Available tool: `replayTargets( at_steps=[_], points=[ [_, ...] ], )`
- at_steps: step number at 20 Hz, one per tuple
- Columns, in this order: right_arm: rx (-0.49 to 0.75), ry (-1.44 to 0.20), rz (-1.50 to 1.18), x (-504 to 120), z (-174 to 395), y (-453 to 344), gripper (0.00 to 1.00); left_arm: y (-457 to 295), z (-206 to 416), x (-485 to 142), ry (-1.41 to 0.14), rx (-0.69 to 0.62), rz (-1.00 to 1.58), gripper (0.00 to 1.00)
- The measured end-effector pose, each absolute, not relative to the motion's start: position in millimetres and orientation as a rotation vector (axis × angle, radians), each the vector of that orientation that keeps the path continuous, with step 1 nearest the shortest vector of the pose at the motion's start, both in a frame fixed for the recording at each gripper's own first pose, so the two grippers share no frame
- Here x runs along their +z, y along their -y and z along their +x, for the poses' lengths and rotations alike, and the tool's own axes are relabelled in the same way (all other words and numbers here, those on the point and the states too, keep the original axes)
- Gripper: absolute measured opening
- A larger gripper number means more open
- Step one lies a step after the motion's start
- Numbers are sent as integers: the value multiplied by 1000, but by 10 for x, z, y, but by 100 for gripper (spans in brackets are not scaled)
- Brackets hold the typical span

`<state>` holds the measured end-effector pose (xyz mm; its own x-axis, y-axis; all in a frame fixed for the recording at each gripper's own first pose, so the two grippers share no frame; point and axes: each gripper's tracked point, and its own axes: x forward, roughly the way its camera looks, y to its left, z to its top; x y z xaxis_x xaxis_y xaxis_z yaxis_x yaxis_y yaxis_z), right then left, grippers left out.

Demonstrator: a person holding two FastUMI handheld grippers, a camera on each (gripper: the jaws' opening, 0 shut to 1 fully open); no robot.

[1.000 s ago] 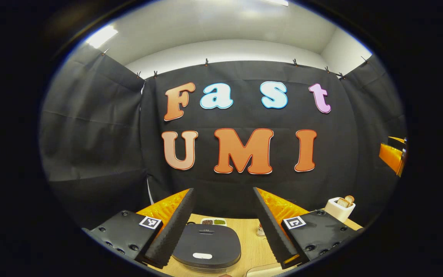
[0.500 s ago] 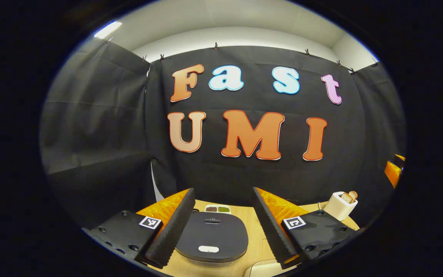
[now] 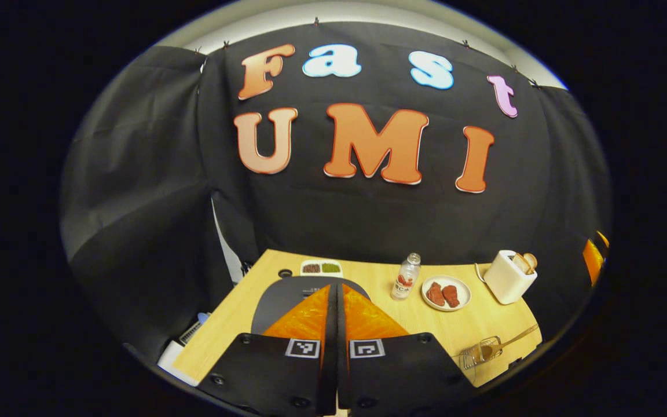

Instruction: Close the left gripper, press the button to open the rice cooker; take a wooden spoon from the chopstick holder with the right hand, scoop a spoonful of rice and pour it into the rice cooker, then put the wooden spoon back into the chopstick holder.

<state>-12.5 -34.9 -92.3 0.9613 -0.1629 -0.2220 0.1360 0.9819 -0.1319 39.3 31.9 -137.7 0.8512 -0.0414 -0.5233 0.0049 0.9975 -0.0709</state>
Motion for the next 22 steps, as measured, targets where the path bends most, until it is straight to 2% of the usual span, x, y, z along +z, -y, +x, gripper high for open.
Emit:
replayTargets(
  at_steps=[8,12,15,22],
  points=[
    [-186,-365,-100,-1377,-236,406,95,-488,325,-2360,-990,-14,-254,5],
    [-212,-436,-106,-1627,-341,454,95,-524,251,-2694,-1123,-7,-320,5],
    [-222,-480,-113,-1774,-402,470,95,-534,228,-2851,-1174,-1,-328,5],
    [-242,-559,-88,-2059,-491,475,95,-573,208,-2910,-1180,5,-285,6]
  ],
)
